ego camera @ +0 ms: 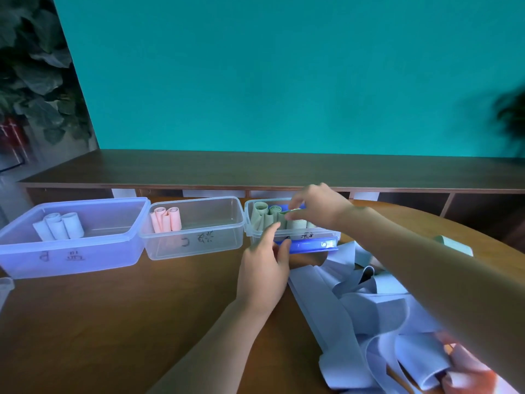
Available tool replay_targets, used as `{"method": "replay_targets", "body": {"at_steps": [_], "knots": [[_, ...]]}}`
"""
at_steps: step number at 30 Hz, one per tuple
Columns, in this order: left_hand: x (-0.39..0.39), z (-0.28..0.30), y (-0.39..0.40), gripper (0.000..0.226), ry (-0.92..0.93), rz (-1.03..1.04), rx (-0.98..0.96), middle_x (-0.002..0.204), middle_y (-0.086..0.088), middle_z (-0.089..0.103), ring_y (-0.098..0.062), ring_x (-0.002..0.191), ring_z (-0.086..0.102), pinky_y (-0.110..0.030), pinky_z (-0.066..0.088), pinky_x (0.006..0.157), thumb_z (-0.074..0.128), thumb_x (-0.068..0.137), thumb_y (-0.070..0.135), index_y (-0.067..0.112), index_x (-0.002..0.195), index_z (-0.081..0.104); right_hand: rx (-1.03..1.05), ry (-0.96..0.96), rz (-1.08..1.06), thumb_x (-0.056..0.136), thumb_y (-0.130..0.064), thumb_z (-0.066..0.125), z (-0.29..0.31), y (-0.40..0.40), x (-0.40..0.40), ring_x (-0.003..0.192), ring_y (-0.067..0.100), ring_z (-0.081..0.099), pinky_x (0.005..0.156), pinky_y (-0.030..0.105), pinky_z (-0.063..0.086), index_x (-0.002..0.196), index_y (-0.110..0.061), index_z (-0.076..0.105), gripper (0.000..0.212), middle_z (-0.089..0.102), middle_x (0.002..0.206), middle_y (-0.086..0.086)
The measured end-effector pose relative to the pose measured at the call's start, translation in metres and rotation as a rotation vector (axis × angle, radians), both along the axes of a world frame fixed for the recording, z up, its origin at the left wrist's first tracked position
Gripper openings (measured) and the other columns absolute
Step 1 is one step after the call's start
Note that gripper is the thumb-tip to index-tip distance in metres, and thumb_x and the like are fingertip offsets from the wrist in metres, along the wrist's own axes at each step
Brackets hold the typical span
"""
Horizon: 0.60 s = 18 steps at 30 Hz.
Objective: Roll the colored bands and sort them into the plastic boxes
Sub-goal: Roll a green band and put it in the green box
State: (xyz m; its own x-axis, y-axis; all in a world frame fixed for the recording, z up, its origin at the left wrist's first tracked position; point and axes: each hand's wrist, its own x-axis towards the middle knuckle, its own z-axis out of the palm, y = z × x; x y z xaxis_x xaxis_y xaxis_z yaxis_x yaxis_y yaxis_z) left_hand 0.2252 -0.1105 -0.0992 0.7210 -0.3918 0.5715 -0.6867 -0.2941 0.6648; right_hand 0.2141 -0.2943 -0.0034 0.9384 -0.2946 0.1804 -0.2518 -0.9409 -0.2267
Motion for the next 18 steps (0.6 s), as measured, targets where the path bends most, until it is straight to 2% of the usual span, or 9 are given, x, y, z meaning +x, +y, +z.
{"method": "replay_targets", "body": {"at_steps": [3, 8, 11, 13, 18], "knots": [[-0.004, 0.002, 0.005, 0.041, -0.019, 0.026, -0.017, 0.094, 0.001, 0.074, -0.014, 0.081, 0.069, -0.023, 0.053, 0.068, 0.061, 0.099, 0.033, 0.021, 0.138, 0.058, -0.073, 0.092, -0.058, 0.087, -0.044, 0.076, -0.007, 0.006, 0.010, 0.102, 0.022, 0.062, 0.085, 0.036, 0.052, 0.113, -0.026, 0.071, 0.032, 0.068, 0.113, -0.002], [-0.004, -0.001, 0.010, 0.036, -0.059, 0.069, -0.059, 0.091, 0.004, 0.074, -0.013, 0.077, 0.070, -0.023, 0.054, 0.065, 0.060, 0.099, 0.034, 0.020, 0.132, 0.063, -0.069, 0.092, -0.133, 0.088, -0.023, 0.074, -0.010, 0.011, 0.017, 0.091, 0.025, 0.067, 0.071, 0.030, 0.049, 0.111, -0.028, 0.071, 0.024, 0.068, 0.108, 0.002], [-0.004, -0.003, 0.012, 0.031, -0.080, 0.096, -0.106, 0.093, 0.003, 0.075, -0.016, 0.078, 0.070, -0.026, 0.054, 0.066, 0.062, 0.098, 0.031, 0.018, 0.127, 0.066, -0.021, 0.048, -0.099, 0.088, -0.017, 0.073, -0.006, 0.014, 0.012, 0.093, 0.026, 0.068, 0.081, 0.037, 0.058, 0.108, -0.021, 0.073, 0.020, 0.073, 0.105, 0.006], [-0.005, -0.002, 0.013, 0.028, -0.097, 0.113, -0.140, 0.094, 0.003, 0.076, -0.017, 0.079, 0.071, -0.027, 0.054, 0.067, 0.064, 0.097, 0.027, 0.017, 0.123, 0.068, 0.012, -0.011, -0.060, 0.090, -0.013, 0.072, 0.001, 0.019, 0.004, 0.095, 0.025, 0.068, 0.084, 0.037, 0.058, 0.109, -0.015, 0.073, 0.019, 0.075, 0.104, 0.008], [-0.017, 0.008, 0.023, 0.027, -0.170, 0.120, -0.193, 0.101, 0.006, 0.075, -0.009, 0.085, 0.070, -0.018, 0.054, 0.068, 0.068, 0.095, 0.023, 0.017, 0.122, 0.069, 0.069, -0.219, 0.043, 0.089, -0.014, 0.074, 0.034, 0.035, -0.026, 0.096, 0.016, 0.066, 0.085, 0.020, 0.045, 0.111, -0.011, 0.074, 0.022, 0.076, 0.103, 0.006]]}}
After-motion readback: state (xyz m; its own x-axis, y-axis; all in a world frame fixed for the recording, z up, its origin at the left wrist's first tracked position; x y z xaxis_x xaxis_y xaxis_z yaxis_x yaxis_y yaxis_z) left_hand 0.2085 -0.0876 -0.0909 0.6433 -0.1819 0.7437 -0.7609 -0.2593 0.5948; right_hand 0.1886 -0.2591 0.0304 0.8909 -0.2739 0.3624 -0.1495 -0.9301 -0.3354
